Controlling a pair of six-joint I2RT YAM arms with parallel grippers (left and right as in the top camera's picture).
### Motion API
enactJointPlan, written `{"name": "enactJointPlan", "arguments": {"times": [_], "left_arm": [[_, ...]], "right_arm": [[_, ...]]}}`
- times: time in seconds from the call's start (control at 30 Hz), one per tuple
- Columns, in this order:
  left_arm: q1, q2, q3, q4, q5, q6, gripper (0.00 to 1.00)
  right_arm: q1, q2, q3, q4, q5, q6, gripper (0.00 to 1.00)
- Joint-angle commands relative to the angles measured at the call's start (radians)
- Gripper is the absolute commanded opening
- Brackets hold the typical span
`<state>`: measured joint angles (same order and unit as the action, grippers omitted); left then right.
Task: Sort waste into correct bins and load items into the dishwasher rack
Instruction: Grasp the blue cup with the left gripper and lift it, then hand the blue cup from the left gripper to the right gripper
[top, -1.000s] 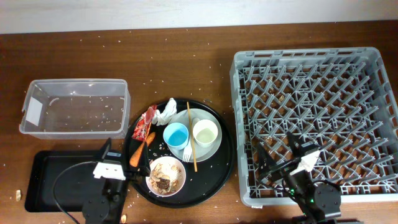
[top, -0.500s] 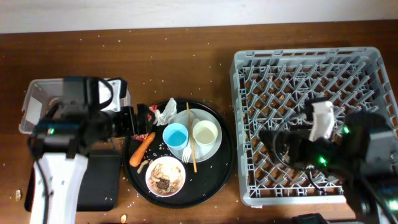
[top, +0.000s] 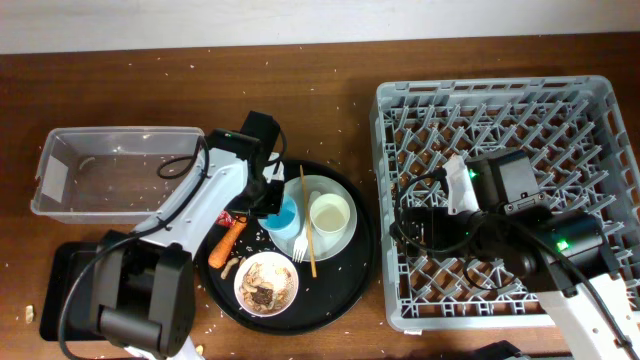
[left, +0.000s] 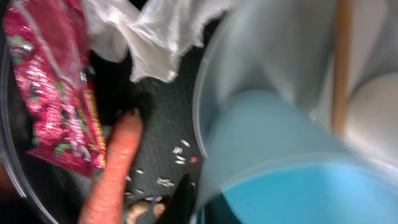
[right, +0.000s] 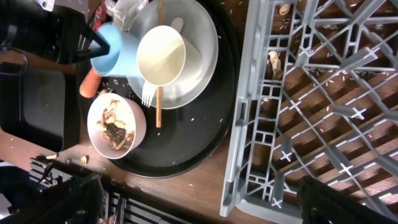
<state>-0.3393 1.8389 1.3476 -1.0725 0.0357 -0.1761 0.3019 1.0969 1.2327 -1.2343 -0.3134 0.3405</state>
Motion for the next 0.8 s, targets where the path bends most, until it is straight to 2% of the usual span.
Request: {"name": "enactJointPlan", "arguments": {"times": [0.0,0.1,0.13,0.17,0.2,0.23,0.27,0.33,0.43,0.53,0.7,0.77], "left_arm": [[0.002,-0.017,0.048,-0.044,-0.014,0.001,0.0],[0.016,-0.091,0.183,-0.209,-0.017,0.002,0.0],[0.05,-0.131,0.264,-0.265,0.024,0.029,0.0],[0.08,-0.159,0.307,-0.27,0.166,0.105,0.0],[0.135,-0.19,0.347,-0.248,0.496,0.245,0.0],[0.168,-0.2,0.351,-0.217,0.708,0.297,0.0],[0.193,-0.198,0.351,-0.162,0.952,0.306,0.0],[0.176,-0.193,0.351,-0.083,1.201,0.306,0.0],[0.098,-0.193,0.351,-0.071,1.284,0.306,0.0],[0.029,-0.193,0.351,-0.071,1.305,0.306,0.0],[-0.042,-0.194,0.351,-0.072,1.33,0.305,0.0],[-0.044,-0.194,0.351,-0.072,1.384,0.306,0.0]], "right_arm": [[0.008,-0.002,0.014,-0.005,0.012,0.005,0.99],[0.005,-0.002,0.014,-0.004,0.032,0.006,0.99],[0.004,-0.007,0.014,-0.003,0.046,0.009,0.99],[-0.002,-0.016,0.018,-0.001,0.044,0.009,0.99],[-0.023,-0.047,0.04,-0.001,0.043,-0.002,0.99],[-0.035,-0.076,0.069,0.004,0.008,-0.065,0.99],[-0.036,-0.107,0.101,0.02,-0.055,-0.132,0.99],[-0.034,-0.167,0.124,0.105,-0.247,-0.15,1.0],[-0.034,-0.157,0.124,0.17,-0.351,-0.152,0.99],[-0.034,-0.134,0.124,0.239,-0.502,-0.237,0.96],[-0.034,-0.089,0.124,0.342,-0.507,-0.237,0.95],[-0.034,-0.08,0.124,0.342,-0.534,-0.245,0.78]]}}
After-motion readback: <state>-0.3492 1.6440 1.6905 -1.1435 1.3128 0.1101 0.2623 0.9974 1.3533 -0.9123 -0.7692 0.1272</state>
